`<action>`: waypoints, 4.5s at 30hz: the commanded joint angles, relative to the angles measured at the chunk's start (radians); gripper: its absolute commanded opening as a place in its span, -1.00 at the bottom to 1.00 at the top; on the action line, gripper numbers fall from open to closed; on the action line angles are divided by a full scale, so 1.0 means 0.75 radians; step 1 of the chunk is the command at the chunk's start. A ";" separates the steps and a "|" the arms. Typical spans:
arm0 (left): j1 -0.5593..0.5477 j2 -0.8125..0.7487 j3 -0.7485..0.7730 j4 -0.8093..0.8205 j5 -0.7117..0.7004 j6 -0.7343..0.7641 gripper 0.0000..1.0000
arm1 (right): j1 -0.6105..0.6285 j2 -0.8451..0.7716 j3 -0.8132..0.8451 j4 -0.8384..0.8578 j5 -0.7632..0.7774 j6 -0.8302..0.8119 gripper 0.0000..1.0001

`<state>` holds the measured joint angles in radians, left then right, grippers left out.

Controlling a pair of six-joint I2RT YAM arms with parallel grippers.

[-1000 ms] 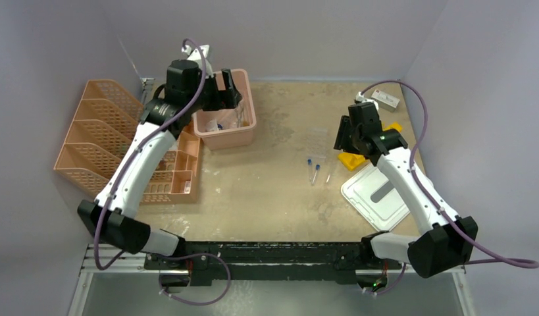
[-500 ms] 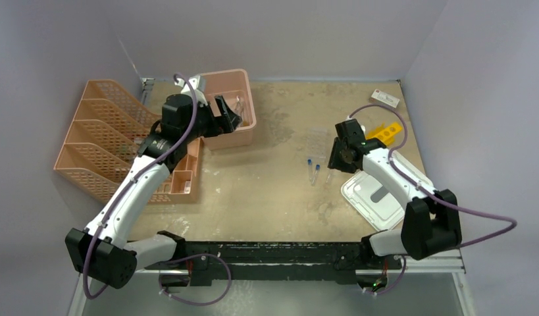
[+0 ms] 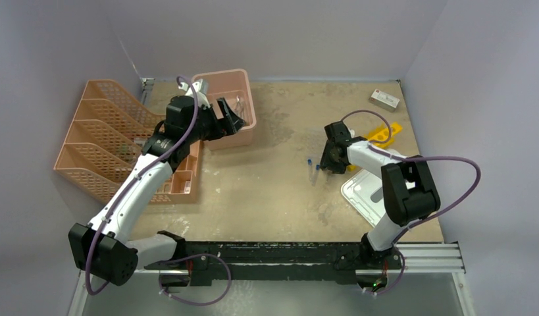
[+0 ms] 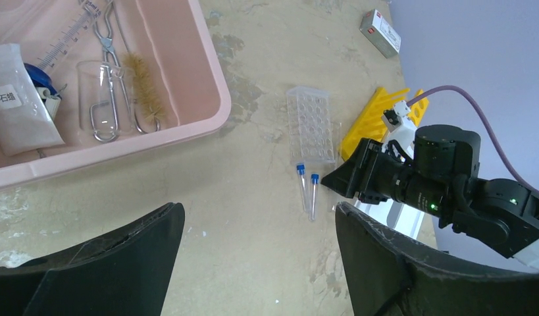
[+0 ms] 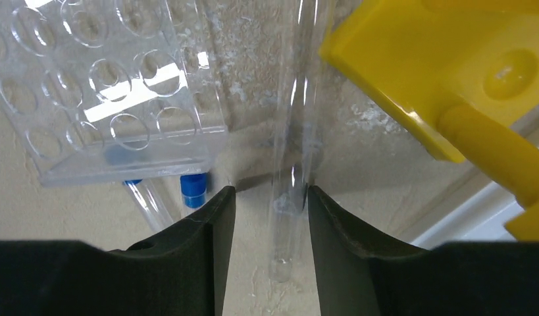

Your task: Organize the chemistry lab equipment

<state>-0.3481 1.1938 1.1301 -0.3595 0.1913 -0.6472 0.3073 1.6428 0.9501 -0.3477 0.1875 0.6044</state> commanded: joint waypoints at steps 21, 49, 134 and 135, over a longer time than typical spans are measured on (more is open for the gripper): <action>-0.392 0.280 0.058 0.303 -0.201 -0.231 0.54 | -0.004 -0.217 0.000 0.131 0.132 0.015 -0.75; -0.620 0.743 0.205 0.935 0.097 -0.405 -0.18 | -0.018 -0.597 0.238 0.080 -0.406 0.177 -0.74; -0.338 0.508 0.457 0.003 0.623 0.736 -1.00 | -0.275 -0.135 0.717 -0.138 -1.386 0.104 -0.21; -0.338 0.510 0.459 0.003 0.624 0.736 -1.00 | -0.275 -0.134 0.716 -0.132 -1.401 0.105 -0.24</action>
<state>-0.6041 1.6062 1.4284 -0.3836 0.6552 -0.1265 0.0998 1.5459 1.4727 -0.4564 -0.8059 0.6960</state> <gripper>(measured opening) 0.184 0.404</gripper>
